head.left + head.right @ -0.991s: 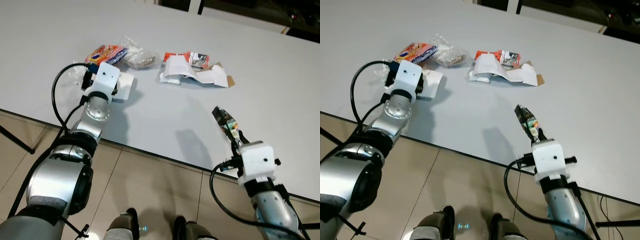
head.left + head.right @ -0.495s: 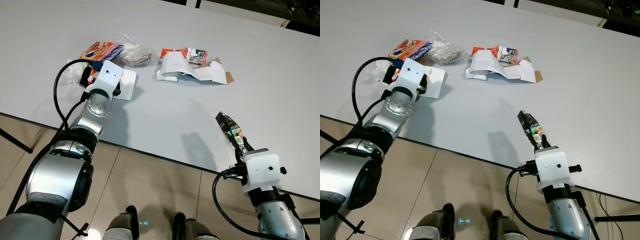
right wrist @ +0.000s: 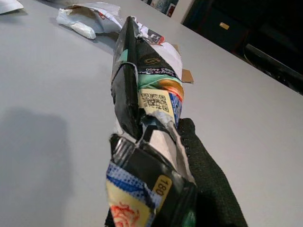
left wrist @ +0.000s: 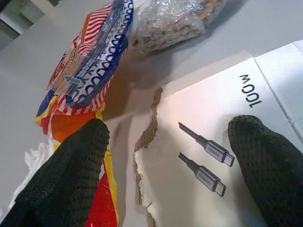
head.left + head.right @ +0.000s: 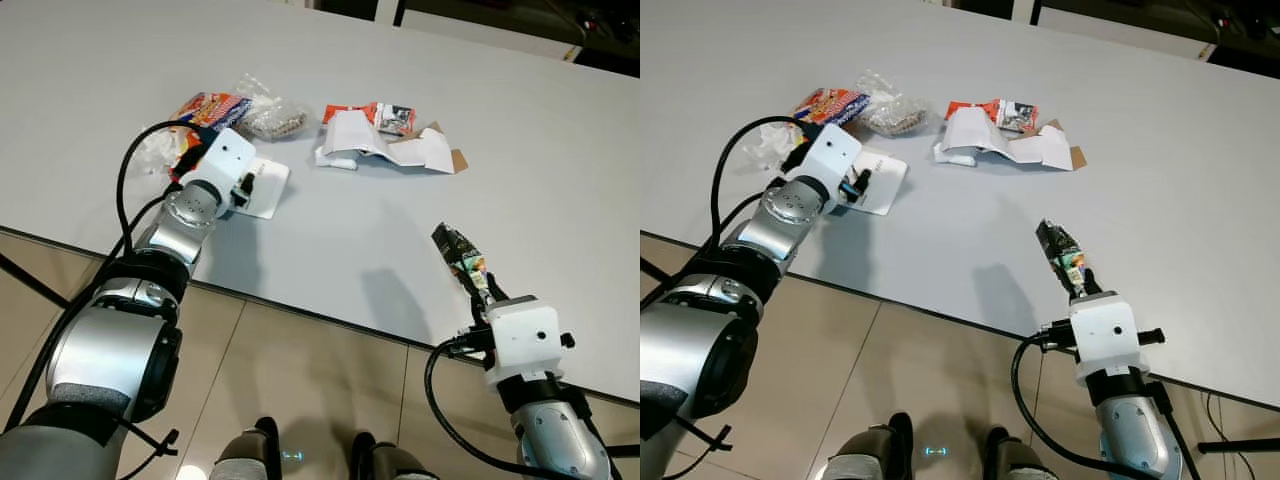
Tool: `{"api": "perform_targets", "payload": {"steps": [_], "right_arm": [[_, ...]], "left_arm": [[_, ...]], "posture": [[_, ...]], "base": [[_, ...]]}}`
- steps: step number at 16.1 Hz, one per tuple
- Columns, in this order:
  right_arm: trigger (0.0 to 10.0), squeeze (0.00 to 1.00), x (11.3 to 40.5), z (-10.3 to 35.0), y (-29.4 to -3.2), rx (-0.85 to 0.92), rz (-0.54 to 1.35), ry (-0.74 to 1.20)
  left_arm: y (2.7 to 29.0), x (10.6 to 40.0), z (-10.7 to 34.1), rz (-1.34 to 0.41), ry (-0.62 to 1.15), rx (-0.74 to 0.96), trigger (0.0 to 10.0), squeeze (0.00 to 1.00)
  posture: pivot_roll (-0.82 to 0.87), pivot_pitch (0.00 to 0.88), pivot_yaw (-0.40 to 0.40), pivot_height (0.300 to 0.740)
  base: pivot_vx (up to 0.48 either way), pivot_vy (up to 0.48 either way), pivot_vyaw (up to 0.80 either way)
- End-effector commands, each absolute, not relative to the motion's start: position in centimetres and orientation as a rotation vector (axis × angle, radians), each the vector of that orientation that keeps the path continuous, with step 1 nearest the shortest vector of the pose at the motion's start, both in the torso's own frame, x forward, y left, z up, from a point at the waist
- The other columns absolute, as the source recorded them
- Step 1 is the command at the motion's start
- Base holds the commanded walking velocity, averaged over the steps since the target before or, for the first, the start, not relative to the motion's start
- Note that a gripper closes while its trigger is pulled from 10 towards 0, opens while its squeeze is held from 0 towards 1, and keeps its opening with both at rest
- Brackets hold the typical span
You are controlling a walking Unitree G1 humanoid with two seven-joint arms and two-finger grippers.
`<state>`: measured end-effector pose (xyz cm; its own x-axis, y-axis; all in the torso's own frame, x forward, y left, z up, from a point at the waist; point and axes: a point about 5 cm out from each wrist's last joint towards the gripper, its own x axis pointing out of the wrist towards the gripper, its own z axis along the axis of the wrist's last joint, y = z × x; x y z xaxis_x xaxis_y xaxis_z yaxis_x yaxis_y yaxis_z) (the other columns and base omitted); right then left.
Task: Picking trash to rubbish bin
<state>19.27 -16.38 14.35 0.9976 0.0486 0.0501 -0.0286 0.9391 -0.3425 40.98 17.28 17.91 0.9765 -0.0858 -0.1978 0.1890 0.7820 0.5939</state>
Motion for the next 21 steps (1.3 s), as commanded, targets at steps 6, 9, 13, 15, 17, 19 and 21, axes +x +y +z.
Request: {"api": "perform_targets", "payload": {"steps": [6, 9, 13, 15, 17, 19, 21], "right_arm": [[10.0, 0.00, 19.6, 14.5, -16.9, -0.366, 0.026, -0.060], [10.0, 0.00, 20.1, 14.6, -17.0, -0.371, 0.031, -0.068], [10.0, 0.00, 20.5, 14.7, -17.1, -0.377, 0.033, -0.075], [10.0, 0.00, 20.6, 14.7, -17.2, -0.379, 0.033, -0.077], [10.0, 0.00, 20.9, 14.7, -17.2, -0.384, 0.035, -0.081], [10.0, 0.00, 21.1, 14.7, -17.3, -0.387, 0.038, -0.085], [10.0, 0.00, 21.3, 14.7, -17.3, -0.389, 0.038, -0.090]], "left_arm": [[16.1, 36.8, 8.1, -0.392, 0.543, 0.645, 10.0, 0.00], [13.9, 36.5, 7.7, -0.494, 0.523, 0.623, 10.0, 0.00], [11.7, 36.2, 7.7, -0.606, 0.487, 0.599, 10.0, 0.00], [11.1, 35.8, 7.5, -0.652, 0.483, 0.594, 10.0, 0.00], [10.8, 35.5, 7.2, -0.673, 0.478, 0.589, 10.0, 0.00], [10.7, 35.7, 7.8, -0.679, 0.453, 0.592, 10.0, 0.00], [10.5, 36.2, 9.3, -0.688, 0.394, 0.614, 10.0, 0.00]], "posture": [[0.00, 0.273, -0.052, 0.740], [0.02, 0.267, -0.053, 0.740], [0.03, 0.262, -0.052, 0.740], [0.03, 0.258, -0.052, 0.740], [0.04, 0.251, -0.052, 0.740], [0.05, 0.247, -0.052, 0.740], [0.05, 0.240, -0.052, 0.740]], "base": [[0.000, 0.000, 0.00], [0.000, 0.000, 0.00], [0.000, 0.000, 0.00], [0.000, 0.000, 0.00], [0.000, 0.000, 0.00], [0.000, 0.000, 0.00], [0.000, 0.000, 0.00]]}}
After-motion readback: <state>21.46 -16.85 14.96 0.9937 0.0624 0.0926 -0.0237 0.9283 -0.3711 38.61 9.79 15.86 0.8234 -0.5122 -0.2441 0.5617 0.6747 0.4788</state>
